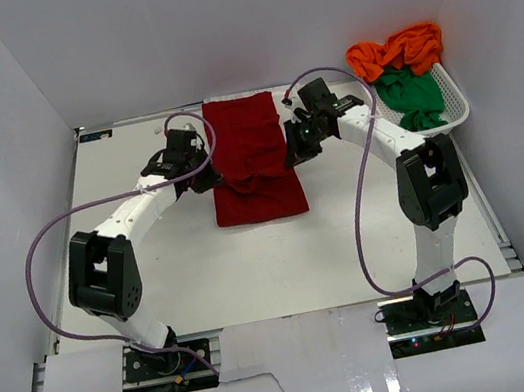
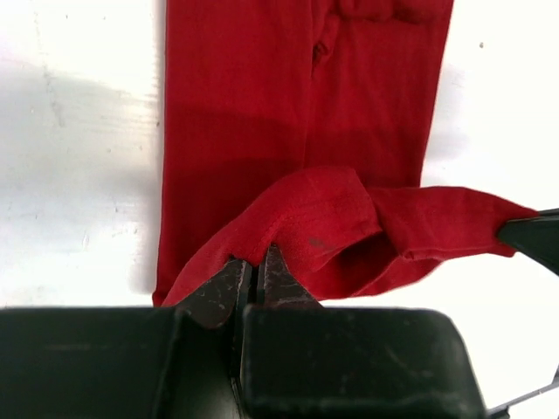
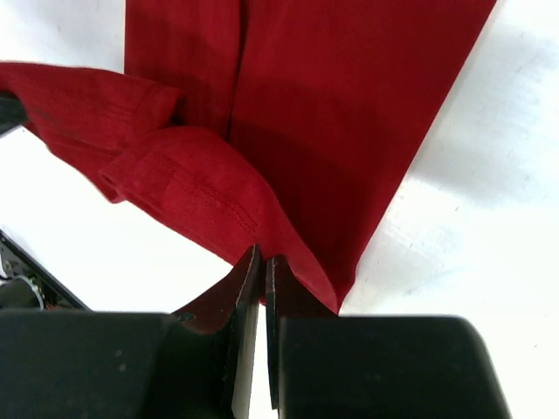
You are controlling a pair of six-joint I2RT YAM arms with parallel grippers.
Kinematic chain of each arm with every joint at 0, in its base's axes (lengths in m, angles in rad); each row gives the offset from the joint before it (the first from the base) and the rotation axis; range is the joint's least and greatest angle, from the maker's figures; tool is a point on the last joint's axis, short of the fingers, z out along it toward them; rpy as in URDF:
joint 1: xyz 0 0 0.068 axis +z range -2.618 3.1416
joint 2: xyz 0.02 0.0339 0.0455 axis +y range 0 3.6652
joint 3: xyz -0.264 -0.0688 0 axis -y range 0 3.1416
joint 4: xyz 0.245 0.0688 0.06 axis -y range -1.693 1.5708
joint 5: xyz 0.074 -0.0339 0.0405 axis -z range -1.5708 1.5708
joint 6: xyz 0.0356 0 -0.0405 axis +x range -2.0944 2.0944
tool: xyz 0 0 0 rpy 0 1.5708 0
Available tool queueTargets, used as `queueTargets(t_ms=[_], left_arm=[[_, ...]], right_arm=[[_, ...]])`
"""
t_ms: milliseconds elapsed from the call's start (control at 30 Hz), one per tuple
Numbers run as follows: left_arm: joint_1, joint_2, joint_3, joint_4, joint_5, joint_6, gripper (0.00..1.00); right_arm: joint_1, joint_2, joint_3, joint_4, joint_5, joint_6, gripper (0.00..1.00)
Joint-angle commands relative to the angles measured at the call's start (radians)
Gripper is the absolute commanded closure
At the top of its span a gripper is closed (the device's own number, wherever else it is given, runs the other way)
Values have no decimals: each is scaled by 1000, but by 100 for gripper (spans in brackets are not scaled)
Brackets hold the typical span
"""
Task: Fold and stack the t-shirts
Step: Fold the folded rectangular tshirt in 1/3 of the way
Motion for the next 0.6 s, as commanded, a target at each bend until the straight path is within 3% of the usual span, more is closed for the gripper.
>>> queueTargets(t_ms=[0,567], left_arm=[[6,23,53,24,-22,12,100],[21,199,214,7,-75,-7,100]], right_arm=[[-17,43,92,-20,-18,-20,92],[-63,242,388,-109,-39,-26,92]])
